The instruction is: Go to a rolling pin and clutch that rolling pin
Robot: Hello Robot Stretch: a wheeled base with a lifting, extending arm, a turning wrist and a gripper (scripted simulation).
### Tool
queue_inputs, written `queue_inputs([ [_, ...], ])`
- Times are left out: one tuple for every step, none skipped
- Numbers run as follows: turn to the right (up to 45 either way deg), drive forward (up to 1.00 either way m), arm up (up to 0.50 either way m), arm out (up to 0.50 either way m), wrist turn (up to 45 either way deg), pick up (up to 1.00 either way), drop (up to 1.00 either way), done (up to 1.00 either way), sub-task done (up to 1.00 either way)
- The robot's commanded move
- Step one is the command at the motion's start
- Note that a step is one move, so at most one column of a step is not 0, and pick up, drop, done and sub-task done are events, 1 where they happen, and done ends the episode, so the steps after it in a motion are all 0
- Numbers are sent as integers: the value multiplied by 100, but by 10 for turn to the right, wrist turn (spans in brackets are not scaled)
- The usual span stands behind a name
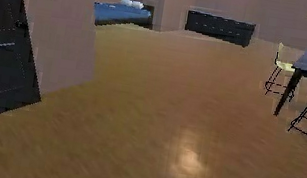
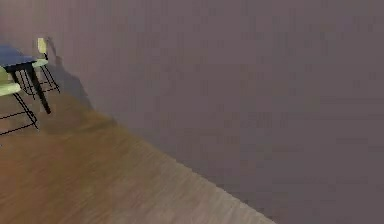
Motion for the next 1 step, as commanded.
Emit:
queue_inputs([
  [0, 55, 0, 0, 0, 0, 0, 0, 0],
])
